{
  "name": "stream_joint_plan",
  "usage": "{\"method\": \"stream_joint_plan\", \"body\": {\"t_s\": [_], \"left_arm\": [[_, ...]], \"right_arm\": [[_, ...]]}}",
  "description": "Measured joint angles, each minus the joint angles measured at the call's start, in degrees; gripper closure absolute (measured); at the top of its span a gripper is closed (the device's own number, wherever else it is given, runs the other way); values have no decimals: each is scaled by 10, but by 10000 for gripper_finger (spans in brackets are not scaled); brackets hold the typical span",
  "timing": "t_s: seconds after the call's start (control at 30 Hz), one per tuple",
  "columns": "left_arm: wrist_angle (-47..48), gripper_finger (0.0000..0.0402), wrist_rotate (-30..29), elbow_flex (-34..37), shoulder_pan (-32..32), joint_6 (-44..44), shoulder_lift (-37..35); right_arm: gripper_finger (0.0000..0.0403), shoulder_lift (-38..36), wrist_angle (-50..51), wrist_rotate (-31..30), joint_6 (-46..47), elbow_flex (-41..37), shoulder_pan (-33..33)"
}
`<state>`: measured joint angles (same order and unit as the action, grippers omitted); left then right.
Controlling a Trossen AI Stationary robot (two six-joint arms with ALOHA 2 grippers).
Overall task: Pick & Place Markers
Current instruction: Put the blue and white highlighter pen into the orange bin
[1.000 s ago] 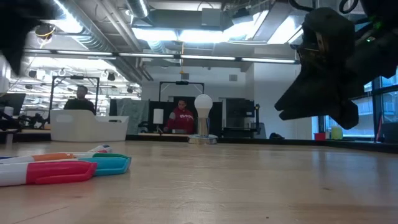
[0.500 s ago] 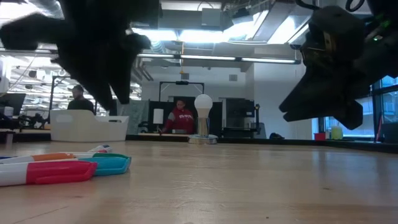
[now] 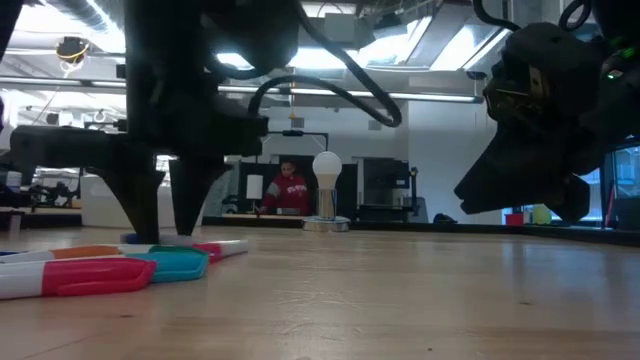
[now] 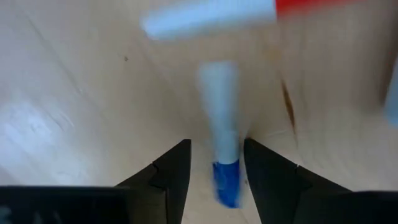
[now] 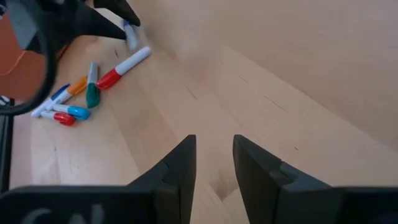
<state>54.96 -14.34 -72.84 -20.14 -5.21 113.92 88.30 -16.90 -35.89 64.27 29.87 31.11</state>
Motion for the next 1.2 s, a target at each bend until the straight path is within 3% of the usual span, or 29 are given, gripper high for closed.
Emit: {"method": "stream_joint_plan", "body": {"t_s": [0.27, 0.5, 0.7, 0.83, 0.97, 1.07, 1.2], "left_arm": [[0, 278, 26, 0, 8, 0, 7], [3, 369, 83, 1, 14, 87, 7], [51, 370, 44, -8, 2, 141, -16], [77, 355, 46, -28, -15, 189, -82], [137, 367, 52, -26, -64, 310, -159], [188, 370, 110, -26, -124, 457, -224], [163, 367, 144, -3, -239, 605, -276]], "right_arm": [[296, 2, -2, 1, 1, 0, 0], [296, 2, -4, 1, 2, 0, 2], [296, 2, -7, 1, 2, 0, 3], [296, 2, -20, 0, 2, 0, 3], [296, 2, -27, 0, 2, 0, 3], [296, 2, -27, 0, 2, 0, 3], [296, 2, -31, -1, 2, 0, 3]]}}
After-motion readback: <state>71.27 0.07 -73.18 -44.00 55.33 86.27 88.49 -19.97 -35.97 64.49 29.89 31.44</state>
